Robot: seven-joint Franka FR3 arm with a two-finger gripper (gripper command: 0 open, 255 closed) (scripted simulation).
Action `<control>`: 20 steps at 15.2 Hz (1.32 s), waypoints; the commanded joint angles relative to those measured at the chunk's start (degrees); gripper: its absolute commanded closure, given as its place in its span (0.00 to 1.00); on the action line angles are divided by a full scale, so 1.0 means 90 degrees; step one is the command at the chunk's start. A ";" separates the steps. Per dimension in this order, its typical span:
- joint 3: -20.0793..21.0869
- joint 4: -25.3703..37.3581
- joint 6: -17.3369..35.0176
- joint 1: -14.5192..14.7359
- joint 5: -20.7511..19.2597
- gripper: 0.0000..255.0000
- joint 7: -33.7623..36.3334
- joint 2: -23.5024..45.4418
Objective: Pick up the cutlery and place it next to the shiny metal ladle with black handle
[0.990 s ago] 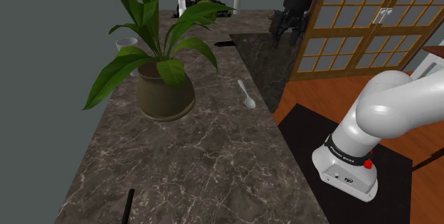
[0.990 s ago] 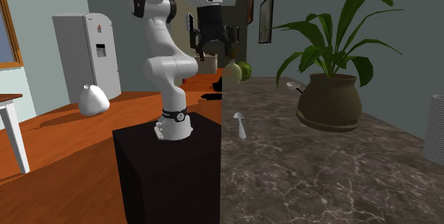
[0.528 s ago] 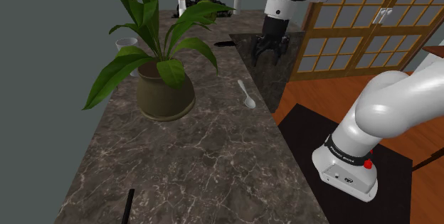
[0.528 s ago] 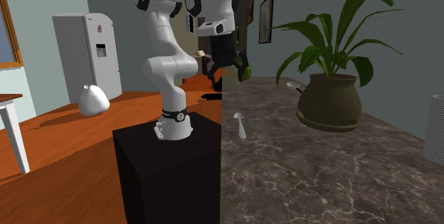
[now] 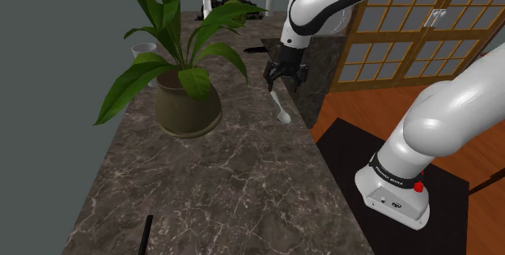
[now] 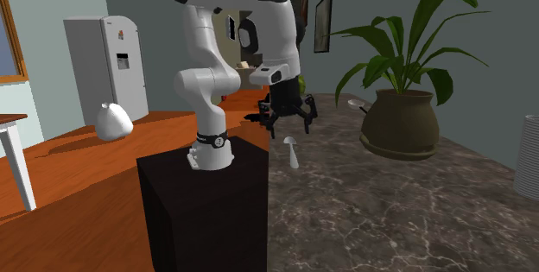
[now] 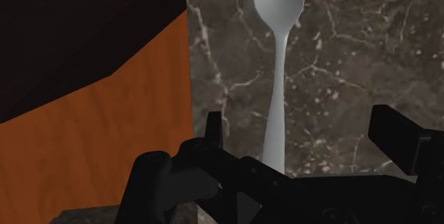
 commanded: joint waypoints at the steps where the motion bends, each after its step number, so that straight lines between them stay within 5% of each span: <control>1: 0.0018 -0.0071 0.0210 0.0002 0.0057 0.00 0.0052 0.0134; 7: 0.0093 -0.0325 0.0863 0.0097 0.0226 0.00 -0.0032 0.0524; 15: 0.0093 -0.0325 0.0862 0.0097 0.0226 0.00 -0.0033 0.0523; 16: 0.0093 -0.0325 0.0862 0.0097 0.0226 1.00 -0.0033 0.0523; 20: 0.0092 -0.0320 0.0853 0.0096 0.0223 1.00 -0.0031 0.0520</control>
